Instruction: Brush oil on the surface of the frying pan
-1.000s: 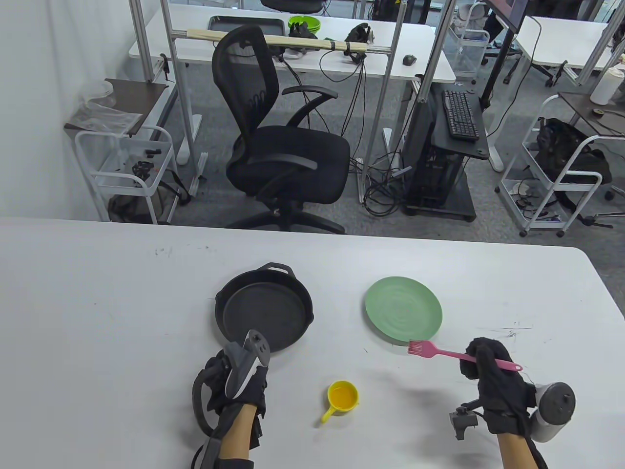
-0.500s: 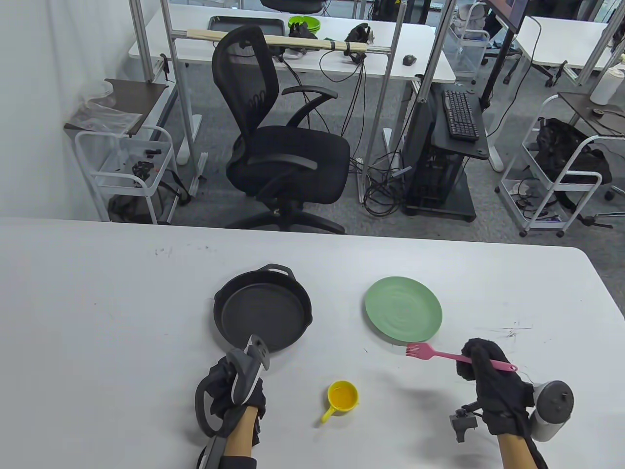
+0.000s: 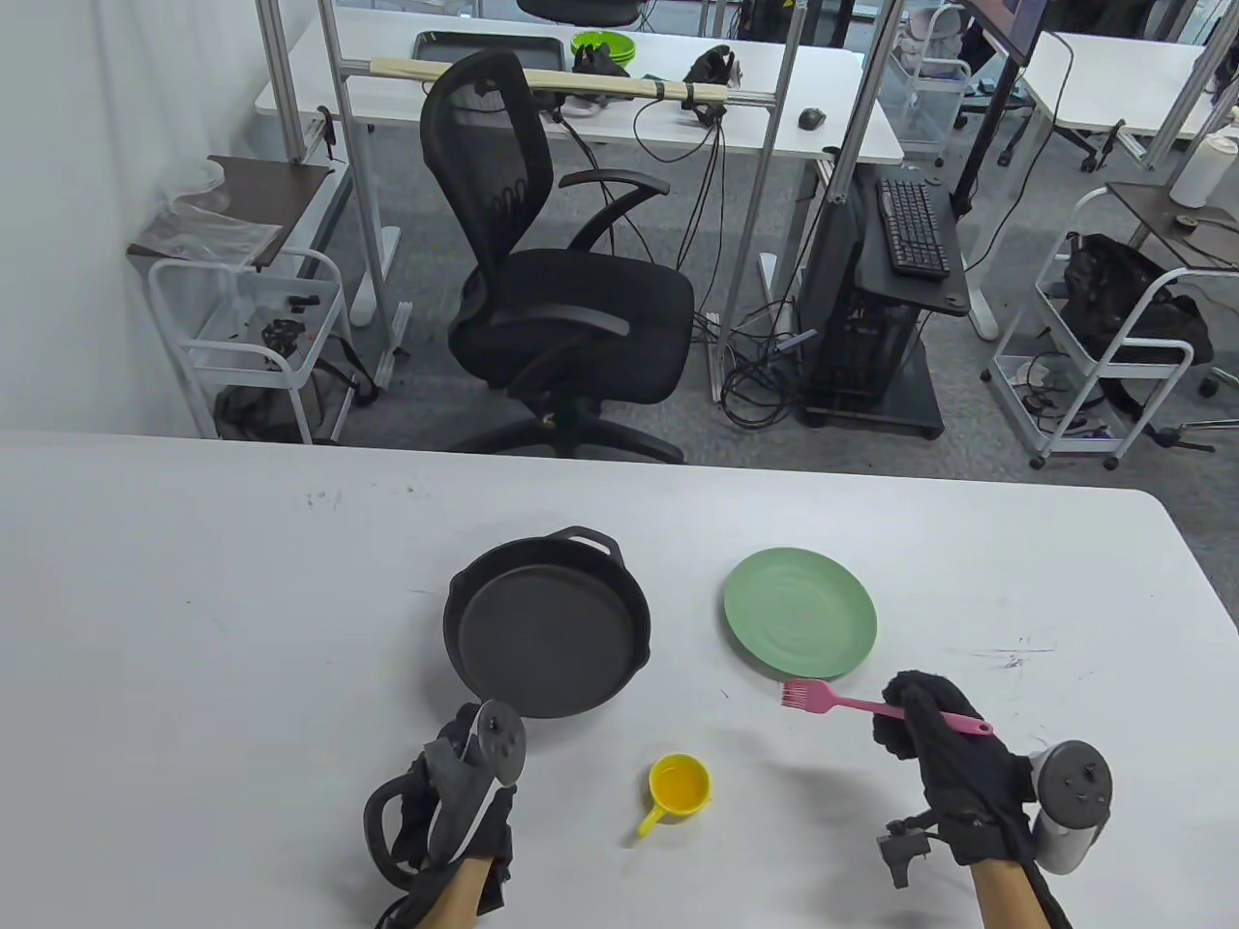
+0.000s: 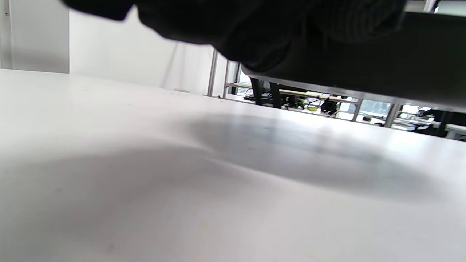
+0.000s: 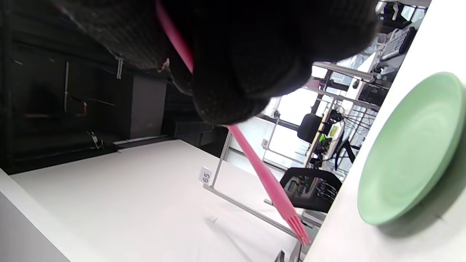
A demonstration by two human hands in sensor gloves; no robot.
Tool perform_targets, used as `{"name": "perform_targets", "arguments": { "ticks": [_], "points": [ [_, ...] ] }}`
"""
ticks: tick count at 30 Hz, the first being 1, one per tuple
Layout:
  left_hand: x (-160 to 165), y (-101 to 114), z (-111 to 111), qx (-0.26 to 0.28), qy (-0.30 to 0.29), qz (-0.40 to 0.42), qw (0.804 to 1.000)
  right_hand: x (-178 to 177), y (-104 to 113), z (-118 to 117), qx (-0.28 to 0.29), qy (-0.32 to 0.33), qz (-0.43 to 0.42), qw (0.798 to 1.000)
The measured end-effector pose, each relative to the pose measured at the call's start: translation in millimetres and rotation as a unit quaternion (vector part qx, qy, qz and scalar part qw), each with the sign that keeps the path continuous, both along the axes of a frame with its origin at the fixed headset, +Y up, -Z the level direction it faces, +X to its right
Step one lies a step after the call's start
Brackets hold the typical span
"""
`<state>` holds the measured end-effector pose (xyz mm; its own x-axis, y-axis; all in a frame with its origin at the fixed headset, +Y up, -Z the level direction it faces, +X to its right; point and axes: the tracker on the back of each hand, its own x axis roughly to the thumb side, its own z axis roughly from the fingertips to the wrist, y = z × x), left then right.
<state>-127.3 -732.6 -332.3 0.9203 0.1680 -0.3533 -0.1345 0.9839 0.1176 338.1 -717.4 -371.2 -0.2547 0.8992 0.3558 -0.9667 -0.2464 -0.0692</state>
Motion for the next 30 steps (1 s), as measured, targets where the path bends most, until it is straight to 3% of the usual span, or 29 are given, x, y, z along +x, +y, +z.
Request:
{"name": "perform_targets", "arguments": {
  "ticks": [10,17,25,30],
  "points": [
    [10.0,1.1,17.8,0.027,-0.040,-0.019,0.999,-56.1,23.3,-10.2,-0.019,0.021,0.083,0.996],
    [7.5,1.5,23.4,0.034,-0.060,0.000,0.998,-85.4,-13.0,-22.2,-0.072,0.037,0.086,0.993],
    [3.7,-1.3,25.7,0.030,-0.061,0.019,0.997,-109.8,-25.4,-23.8,-0.084,0.034,0.176,0.980],
    [2.6,-4.8,21.4,0.012,-0.064,0.021,0.998,-116.5,-28.7,-24.8,-0.086,0.041,0.189,0.977]
  ]
}}
